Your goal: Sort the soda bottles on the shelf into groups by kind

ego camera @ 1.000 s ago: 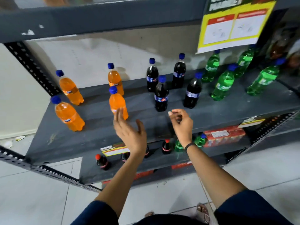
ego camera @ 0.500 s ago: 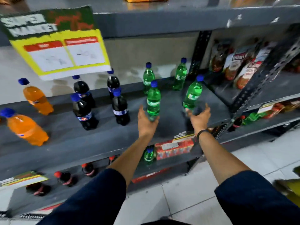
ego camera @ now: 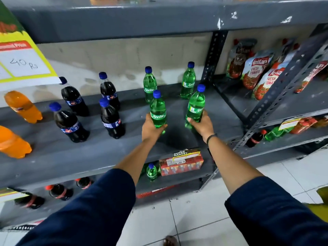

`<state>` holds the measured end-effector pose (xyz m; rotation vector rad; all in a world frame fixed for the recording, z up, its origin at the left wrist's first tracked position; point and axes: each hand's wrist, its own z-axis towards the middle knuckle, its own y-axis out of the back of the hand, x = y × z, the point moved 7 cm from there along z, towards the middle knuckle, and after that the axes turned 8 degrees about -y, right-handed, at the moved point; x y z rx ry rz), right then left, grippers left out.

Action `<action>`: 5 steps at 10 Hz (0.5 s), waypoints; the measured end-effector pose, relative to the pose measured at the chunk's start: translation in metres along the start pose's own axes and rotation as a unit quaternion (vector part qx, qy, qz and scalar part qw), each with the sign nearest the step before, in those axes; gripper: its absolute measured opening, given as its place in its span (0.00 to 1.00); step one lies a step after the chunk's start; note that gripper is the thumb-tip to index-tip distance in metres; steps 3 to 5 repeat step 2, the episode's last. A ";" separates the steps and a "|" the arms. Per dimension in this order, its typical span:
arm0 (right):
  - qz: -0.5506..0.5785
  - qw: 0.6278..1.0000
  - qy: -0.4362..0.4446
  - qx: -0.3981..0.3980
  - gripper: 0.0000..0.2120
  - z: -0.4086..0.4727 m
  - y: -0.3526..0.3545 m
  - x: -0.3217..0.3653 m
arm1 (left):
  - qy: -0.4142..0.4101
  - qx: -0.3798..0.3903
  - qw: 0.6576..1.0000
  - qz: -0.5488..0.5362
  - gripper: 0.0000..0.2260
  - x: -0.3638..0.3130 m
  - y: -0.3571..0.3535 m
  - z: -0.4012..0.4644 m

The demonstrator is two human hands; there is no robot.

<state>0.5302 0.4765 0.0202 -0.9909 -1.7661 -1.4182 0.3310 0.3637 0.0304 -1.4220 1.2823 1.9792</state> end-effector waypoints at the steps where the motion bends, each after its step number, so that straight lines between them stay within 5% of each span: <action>1: 0.015 1.000 0.020 0.002 0.29 -0.009 -0.004 -0.002 | -0.007 0.005 1.000 -0.013 0.30 0.000 0.000 -0.006; 5: 0.038 0.998 0.037 -0.037 0.32 -0.015 0.001 -0.001 | -0.010 -0.005 1.000 -0.022 0.32 0.002 0.005 -0.011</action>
